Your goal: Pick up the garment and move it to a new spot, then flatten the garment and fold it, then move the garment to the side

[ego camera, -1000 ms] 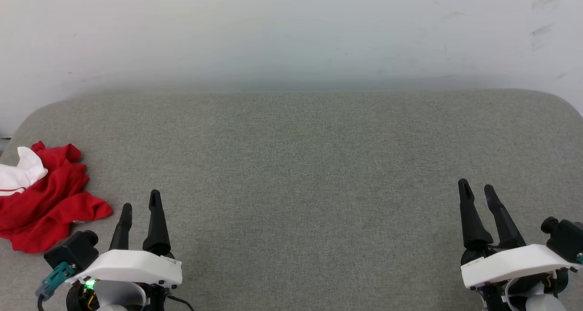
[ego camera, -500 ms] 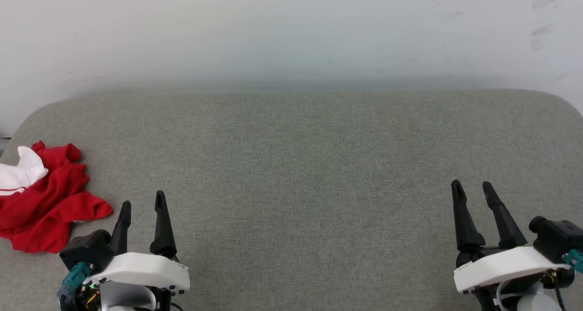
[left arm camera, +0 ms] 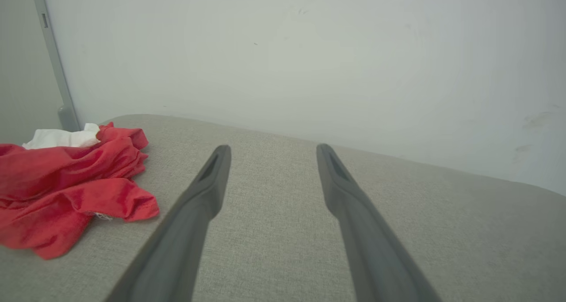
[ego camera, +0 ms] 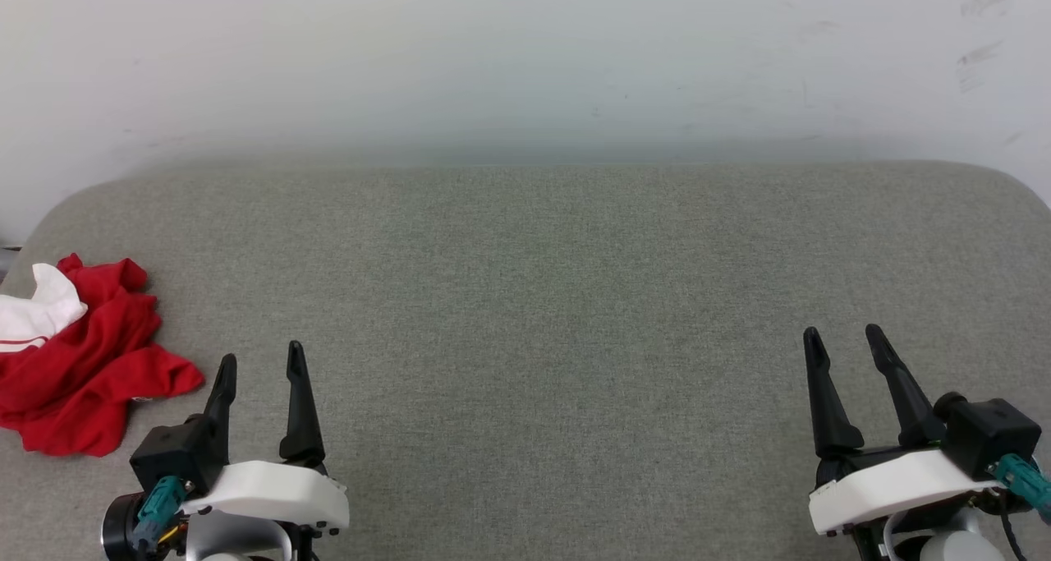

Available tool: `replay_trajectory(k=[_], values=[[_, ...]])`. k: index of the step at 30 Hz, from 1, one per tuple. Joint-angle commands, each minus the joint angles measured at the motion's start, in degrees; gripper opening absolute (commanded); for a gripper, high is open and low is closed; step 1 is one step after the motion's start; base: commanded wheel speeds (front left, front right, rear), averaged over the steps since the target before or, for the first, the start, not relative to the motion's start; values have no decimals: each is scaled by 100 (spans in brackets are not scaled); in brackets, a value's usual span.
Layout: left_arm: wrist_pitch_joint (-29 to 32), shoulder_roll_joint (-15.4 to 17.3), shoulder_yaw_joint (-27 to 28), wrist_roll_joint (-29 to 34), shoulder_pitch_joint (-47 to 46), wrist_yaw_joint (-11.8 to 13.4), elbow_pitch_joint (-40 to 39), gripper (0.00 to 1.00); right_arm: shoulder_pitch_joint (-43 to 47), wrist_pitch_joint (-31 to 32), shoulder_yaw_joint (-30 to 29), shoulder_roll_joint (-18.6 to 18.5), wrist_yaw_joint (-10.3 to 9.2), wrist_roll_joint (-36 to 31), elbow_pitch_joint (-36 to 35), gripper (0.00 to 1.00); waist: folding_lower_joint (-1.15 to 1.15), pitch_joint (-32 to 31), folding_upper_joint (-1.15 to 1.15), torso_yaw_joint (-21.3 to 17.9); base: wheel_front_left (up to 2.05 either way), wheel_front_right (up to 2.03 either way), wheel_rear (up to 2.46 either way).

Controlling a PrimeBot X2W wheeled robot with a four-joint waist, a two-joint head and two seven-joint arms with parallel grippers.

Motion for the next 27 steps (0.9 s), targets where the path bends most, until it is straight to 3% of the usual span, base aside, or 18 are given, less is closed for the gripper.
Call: replay_trajectory(k=[1, 27], values=[[-68, 39, -11, 166, 42, 1, -68, 100, 12, -55, 9, 12, -2, -173, -61, 100, 0, 1, 0, 1, 0, 0, 0], [-355, -143, 154, 1187, 163, -259, 13, 100, 70, -347, 46, 16, -3, -1306, -114, 100, 0, -24, 0, 4, 0, 0, 0]])
